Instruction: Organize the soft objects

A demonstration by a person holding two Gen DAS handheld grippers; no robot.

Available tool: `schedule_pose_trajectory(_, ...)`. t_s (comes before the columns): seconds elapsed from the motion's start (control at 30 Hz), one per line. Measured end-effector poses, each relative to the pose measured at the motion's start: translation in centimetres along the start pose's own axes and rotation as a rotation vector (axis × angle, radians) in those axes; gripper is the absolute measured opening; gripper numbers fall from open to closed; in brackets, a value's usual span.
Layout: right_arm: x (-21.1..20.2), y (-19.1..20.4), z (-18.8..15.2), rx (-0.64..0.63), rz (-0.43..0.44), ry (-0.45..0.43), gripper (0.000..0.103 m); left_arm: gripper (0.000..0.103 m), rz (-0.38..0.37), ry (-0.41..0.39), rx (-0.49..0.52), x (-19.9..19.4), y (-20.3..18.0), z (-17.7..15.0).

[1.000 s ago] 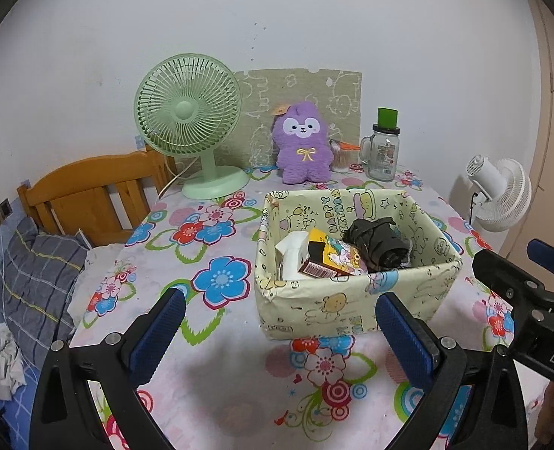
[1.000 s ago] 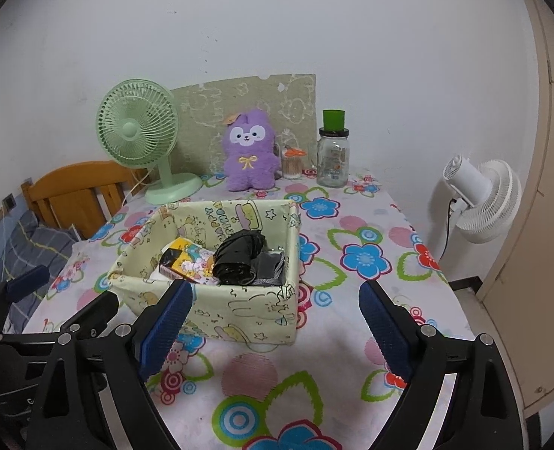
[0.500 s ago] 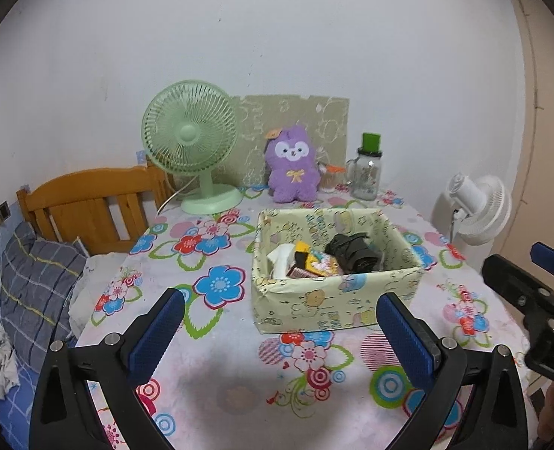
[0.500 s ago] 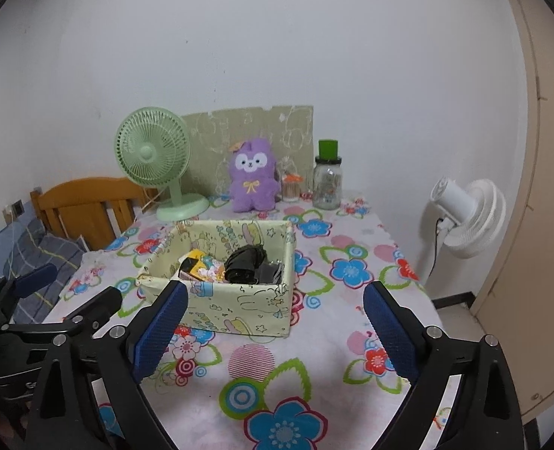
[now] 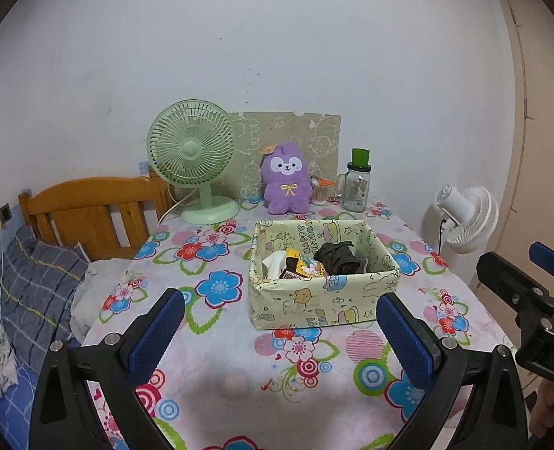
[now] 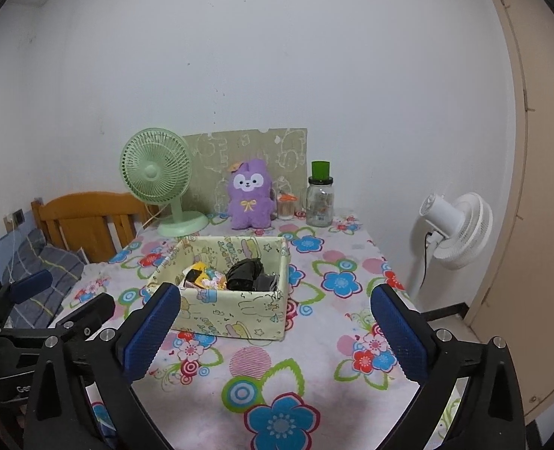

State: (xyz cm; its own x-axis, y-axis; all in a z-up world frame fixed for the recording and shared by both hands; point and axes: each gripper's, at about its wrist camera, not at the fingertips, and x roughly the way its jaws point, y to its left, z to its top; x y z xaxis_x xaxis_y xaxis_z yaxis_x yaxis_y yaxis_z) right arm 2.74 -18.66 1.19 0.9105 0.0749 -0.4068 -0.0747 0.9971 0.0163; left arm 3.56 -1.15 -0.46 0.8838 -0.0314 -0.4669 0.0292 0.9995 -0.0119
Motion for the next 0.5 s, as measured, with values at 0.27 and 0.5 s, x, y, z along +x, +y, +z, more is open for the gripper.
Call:
schedule_pose_trajectory(0.27,-1.5,0.4,-0.5,0.003,-0.006,0.004,0.103,0.103,-0.008,-0.027,-0.019,-1.7,0.4,-0.2)
schedule_pose_trajectory(0.5,-2.0,-0.3,-0.7,0.032,-0.022,-0.02,0.103,0.103,0.003,-0.043,-0.007,-2.2,0.6,-0.5)
